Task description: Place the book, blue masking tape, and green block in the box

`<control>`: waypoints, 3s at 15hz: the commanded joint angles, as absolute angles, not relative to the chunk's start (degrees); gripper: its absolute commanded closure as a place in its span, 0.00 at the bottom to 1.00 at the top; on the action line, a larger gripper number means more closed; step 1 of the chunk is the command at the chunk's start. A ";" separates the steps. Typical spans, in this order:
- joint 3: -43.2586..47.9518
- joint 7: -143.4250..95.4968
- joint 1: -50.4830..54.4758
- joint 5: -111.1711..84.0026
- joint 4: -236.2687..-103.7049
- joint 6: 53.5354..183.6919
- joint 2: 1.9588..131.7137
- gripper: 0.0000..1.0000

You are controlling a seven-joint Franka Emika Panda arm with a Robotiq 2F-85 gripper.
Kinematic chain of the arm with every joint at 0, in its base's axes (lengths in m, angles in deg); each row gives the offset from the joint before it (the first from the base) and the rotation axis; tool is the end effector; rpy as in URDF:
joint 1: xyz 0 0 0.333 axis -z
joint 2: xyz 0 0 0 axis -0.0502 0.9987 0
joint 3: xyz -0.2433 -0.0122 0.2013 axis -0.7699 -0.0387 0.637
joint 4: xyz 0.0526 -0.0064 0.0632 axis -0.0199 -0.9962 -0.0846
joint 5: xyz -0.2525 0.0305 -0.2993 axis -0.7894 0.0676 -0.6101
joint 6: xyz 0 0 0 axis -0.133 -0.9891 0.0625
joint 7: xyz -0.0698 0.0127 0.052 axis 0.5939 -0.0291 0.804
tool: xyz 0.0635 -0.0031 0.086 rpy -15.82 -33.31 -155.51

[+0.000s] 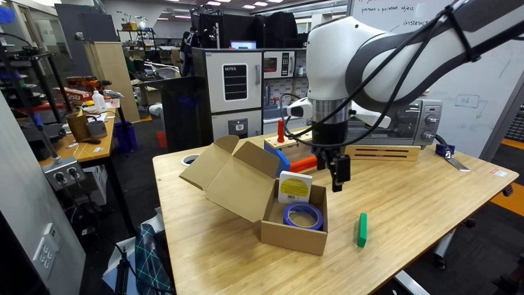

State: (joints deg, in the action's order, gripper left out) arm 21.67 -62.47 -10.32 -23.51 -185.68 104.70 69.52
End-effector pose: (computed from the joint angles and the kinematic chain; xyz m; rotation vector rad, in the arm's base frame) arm 0.5469 0.2766 0.3283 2.5070 1.7246 -0.1570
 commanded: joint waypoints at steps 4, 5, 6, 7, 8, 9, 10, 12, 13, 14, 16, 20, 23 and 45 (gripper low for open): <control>19.93 -55.86 -7.23 -19.55 -197.82 110.20 60.02 0.00; 19.95 -55.87 -7.11 -18.99 -198.69 110.76 59.18 0.00; 20.07 -56.22 -6.95 -17.86 -199.40 110.99 58.41 0.00; 20.18 -56.64 -6.85 -16.22 -199.91 110.58 57.63 0.00; 19.96 -55.22 -7.10 -15.72 -200.35 109.61 56.71 0.00; 19.77 -53.84 -7.22 -14.96 -200.77 109.09 55.96 0.00; 19.50 -51.25 -7.43 -14.85 -201.11 108.23 55.17 0.00; 19.30 -47.83 -7.37 -12.19 -201.31 104.97 53.87 0.03; 19.30 -47.01 -7.42 -10.76 -201.40 103.70 53.25 0.00; 19.28 -46.22 -7.51 -9.19 -201.35 102.04 52.65 0.01; 19.27 -43.98 -7.81 -6.87 -201.24 99.37 51.62 0.00; 18.90 -39.77 -7.82 -2.65 -200.86 98.70 50.54 0.00; 18.71 -44.18 -7.81 -6.49 -201.02 103.68 50.98 0.00; 18.01 -107.97 -7.64 -3.76 -205.48 104.48 50.35 0.00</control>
